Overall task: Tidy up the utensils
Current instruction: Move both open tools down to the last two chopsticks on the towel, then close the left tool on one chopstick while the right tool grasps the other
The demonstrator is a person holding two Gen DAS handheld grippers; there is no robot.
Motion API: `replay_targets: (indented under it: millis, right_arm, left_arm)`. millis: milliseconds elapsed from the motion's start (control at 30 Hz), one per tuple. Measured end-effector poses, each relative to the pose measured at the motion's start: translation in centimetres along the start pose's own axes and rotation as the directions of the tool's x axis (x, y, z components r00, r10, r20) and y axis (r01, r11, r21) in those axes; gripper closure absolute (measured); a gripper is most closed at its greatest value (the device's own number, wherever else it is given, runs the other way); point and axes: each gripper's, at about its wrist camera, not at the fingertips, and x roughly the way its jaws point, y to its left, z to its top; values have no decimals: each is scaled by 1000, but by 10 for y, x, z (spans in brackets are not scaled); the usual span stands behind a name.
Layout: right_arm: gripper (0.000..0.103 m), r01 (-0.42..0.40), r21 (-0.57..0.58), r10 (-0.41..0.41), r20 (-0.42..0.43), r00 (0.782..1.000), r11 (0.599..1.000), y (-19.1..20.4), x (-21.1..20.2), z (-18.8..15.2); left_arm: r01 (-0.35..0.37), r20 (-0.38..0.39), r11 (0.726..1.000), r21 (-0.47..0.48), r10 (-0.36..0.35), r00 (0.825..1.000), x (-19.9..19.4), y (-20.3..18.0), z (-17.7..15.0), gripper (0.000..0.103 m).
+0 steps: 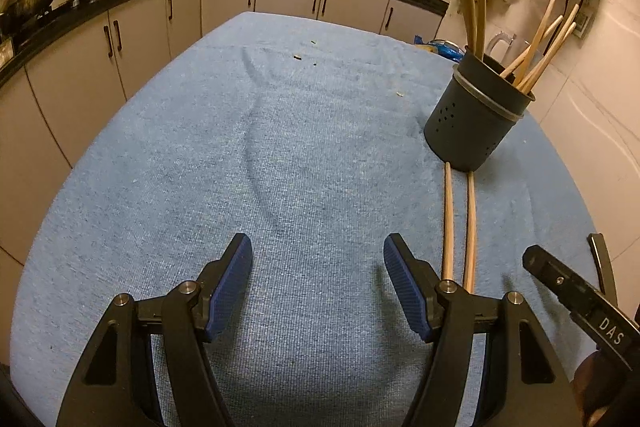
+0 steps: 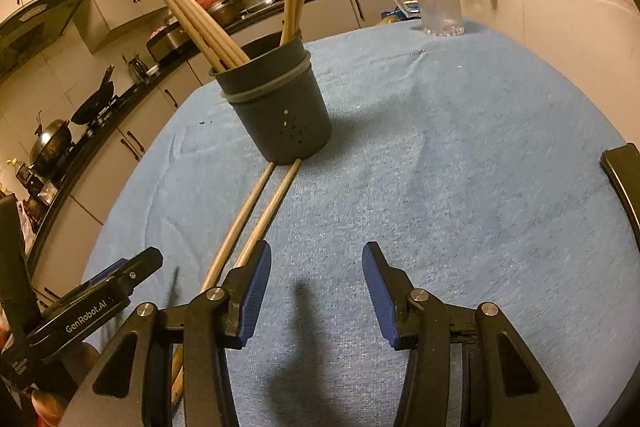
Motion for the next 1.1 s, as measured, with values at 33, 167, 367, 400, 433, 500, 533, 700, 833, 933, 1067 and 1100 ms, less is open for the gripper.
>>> replay_targets:
  millis: [33, 167, 367, 400, 433, 500, 533, 700, 833, 933, 1067, 1100]
  right_arm:
    - [52, 2, 0, -2, -2, 1000, 1000, 1, 1, 0]
    - [55, 1, -7, -2, -14, 1000, 1000, 8, 4, 2]
    - [68, -4, -44, 1, -59, 998, 999, 29, 19, 8]
    - [69, 7, -53, -11, -74, 997, 999, 34, 26, 10]
    - [74, 7, -56, -11, -84, 996, 998, 37, 29, 10]
    - [77, 6, -64, -13, -119, 993, 998, 46, 42, 14]
    - [80, 24, -70, -32, -127, 991, 997, 48, 47, 15]
    - [88, 62, -140, -82, -139, 987, 988, 61, 55, 18]
    - [92, 78, -230, -118, -168, 979, 970, 63, 52, 16]
    - [92, 37, -282, -100, -214, 972, 959, 54, 45, 16]
    - [92, 18, -361, -112, -240, 964, 932, 30, 26, 9]
    - [91, 19, -376, -119, -245, 962, 926, 21, 20, 7]
  left_arm:
    - [3, 1, 1000, -2, -3, 1000, 0, 0, 0, 36]
    - [15, 5, 1000, -9, -15, 1000, -2, 1, 0, 36]
    - [28, 12, 999, -20, -28, 1000, -3, 4, -1, 36]
    - [29, 14, 999, -21, -29, 999, -4, 5, -1, 36]
    - [31, 16, 999, -23, -30, 999, -4, 5, -1, 36]
    - [32, 18, 999, -27, -31, 999, -4, 6, -2, 36]
    - [33, 17, 999, -29, -32, 999, -4, 6, -2, 36]
    - [39, 18, 999, -30, -38, 999, -4, 6, -1, 36]
    - [41, 17, 999, -31, -41, 999, -4, 6, -2, 36]
    - [44, 14, 999, -33, -43, 999, -3, 5, -1, 36]
    - [42, 15, 999, -29, -41, 999, -4, 4, -2, 36]
    - [39, 17, 999, -26, -39, 999, -4, 4, -2, 36]
